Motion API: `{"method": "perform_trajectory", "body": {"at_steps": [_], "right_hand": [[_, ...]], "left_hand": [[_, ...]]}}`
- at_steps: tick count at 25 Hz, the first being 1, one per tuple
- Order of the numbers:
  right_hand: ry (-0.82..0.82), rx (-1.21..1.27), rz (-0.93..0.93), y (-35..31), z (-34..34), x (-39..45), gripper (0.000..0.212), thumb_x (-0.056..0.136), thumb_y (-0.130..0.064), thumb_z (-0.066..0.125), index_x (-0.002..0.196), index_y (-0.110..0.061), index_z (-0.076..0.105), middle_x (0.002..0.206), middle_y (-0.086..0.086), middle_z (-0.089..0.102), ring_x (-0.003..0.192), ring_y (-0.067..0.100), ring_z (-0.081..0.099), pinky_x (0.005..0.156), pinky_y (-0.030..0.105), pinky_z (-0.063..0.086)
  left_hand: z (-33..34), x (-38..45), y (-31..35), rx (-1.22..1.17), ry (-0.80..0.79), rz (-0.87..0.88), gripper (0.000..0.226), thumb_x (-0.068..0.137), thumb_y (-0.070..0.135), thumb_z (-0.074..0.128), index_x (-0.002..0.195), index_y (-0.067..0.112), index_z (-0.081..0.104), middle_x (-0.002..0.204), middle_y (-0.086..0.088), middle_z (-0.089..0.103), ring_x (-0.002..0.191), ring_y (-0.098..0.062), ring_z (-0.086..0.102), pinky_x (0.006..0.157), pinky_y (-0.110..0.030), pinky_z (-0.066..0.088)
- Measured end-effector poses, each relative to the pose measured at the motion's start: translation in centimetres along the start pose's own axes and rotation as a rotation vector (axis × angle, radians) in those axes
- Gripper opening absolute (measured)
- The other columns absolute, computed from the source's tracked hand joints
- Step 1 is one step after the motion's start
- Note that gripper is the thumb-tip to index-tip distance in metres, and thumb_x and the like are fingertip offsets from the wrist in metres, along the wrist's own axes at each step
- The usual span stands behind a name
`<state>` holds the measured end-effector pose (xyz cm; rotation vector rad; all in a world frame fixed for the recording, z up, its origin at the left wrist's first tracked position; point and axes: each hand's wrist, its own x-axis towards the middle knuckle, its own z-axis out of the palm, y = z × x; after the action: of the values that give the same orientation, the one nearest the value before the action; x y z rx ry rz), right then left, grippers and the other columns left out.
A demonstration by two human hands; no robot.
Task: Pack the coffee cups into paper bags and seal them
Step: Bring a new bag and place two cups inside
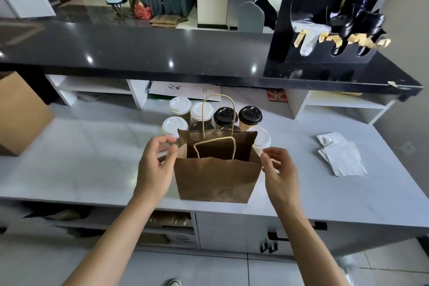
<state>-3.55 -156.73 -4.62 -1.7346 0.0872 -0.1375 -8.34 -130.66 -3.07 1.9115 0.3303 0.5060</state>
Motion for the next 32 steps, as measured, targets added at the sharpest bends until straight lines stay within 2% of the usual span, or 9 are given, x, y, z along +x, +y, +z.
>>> {"method": "perform_trajectory", "body": {"at_steps": [4,7,9,11,14,20,23,28,32], "right_hand": [[-0.049,-0.086,-0.120,-1.8,-0.1,1.9,0.021,0.095,-0.017,0.069,0.094,-0.036,0.077,0.123,-0.006,0.059,0.118,0.000,0.058,0.095,0.026,0.050],[-0.147,-0.210,-0.114,-2.5,0.6,3.2,0.027,0.093,-0.015,0.067,0.090,-0.040,0.078,0.124,-0.010,0.058,0.119,-0.003,0.054,0.098,0.028,0.048],[-0.190,-0.295,-0.089,-2.5,0.8,4.0,0.027,0.092,-0.016,0.066,0.091,-0.041,0.076,0.123,-0.009,0.059,0.118,0.002,0.055,0.099,0.031,0.050],[-0.233,-0.352,-0.041,-2.5,0.9,4.5,0.026,0.091,-0.018,0.066,0.096,-0.043,0.074,0.125,-0.007,0.059,0.120,0.010,0.057,0.097,0.031,0.048],[-0.287,-0.393,-0.014,-2.3,0.6,4.7,0.031,0.089,-0.019,0.068,0.110,-0.042,0.071,0.127,-0.004,0.057,0.118,0.013,0.059,0.096,0.030,0.048],[-0.352,-0.363,-0.014,-1.7,0.1,4.1,0.055,0.088,-0.015,0.068,0.137,-0.037,0.057,0.135,-0.001,0.051,0.122,0.014,0.058,0.093,0.028,0.050],[-0.372,-0.346,0.003,-1.6,-0.1,3.8,0.065,0.089,-0.013,0.067,0.145,-0.038,0.047,0.138,-0.002,0.045,0.124,0.013,0.054,0.090,0.027,0.049],[-0.390,-0.355,0.011,-1.6,-0.6,3.9,0.077,0.087,-0.010,0.068,0.151,-0.040,0.038,0.137,-0.004,0.040,0.121,0.011,0.051,0.100,0.036,0.053],[-0.419,-0.373,0.019,-1.5,-0.6,4.2,0.078,0.088,-0.013,0.071,0.151,-0.043,0.036,0.138,-0.009,0.040,0.122,0.008,0.050,0.093,0.025,0.053]], "left_hand": [[0.1,2.3,1.4,0.243,-0.101,0.370,0.021,0.098,0.009,0.062,0.114,0.022,0.067,0.114,0.013,0.068,0.114,-0.008,0.059,0.100,-0.024,0.044],[0.3,3.8,1.8,0.339,-0.186,0.419,0.036,0.091,0.000,0.067,0.114,0.027,0.068,0.099,0.019,0.073,0.102,-0.004,0.063,0.102,-0.041,0.047],[0.3,4.6,1.4,0.426,-0.243,0.409,0.038,0.085,0.003,0.073,0.107,0.033,0.069,0.097,0.021,0.072,0.097,-0.002,0.060,0.103,-0.053,0.043],[0.3,4.7,1.1,0.491,-0.298,0.349,0.035,0.084,0.011,0.075,0.106,0.038,0.068,0.105,0.020,0.069,0.104,-0.005,0.056,0.106,-0.055,0.037],[0.2,4.5,1.0,0.488,-0.329,0.296,0.041,0.084,0.020,0.078,0.118,0.040,0.064,0.116,0.022,0.066,0.117,-0.005,0.056,0.111,-0.053,0.034],[-0.7,4.2,0.3,0.528,-0.417,0.163,0.054,0.083,0.033,0.074,0.132,0.044,0.055,0.147,0.015,0.052,0.146,-0.018,0.034,0.122,-0.049,0.022],[-0.9,3.9,0.1,0.491,-0.488,0.138,0.062,0.076,0.041,0.065,0.136,0.046,0.052,0.156,0.023,0.037,0.148,-0.010,0.028,0.122,-0.048,0.024],[-1.0,4.3,0.5,0.500,-0.581,0.114,0.078,0.069,0.062,0.061,0.144,0.052,0.042,0.162,0.030,0.019,0.152,-0.007,0.015,0.124,-0.050,0.021],[-1.2,5.3,0.3,0.535,-0.631,0.136,0.091,0.062,0.080,0.063,0.146,0.058,0.035,0.160,0.037,0.014,0.153,-0.005,0.010,0.125,-0.048,0.020]]}}
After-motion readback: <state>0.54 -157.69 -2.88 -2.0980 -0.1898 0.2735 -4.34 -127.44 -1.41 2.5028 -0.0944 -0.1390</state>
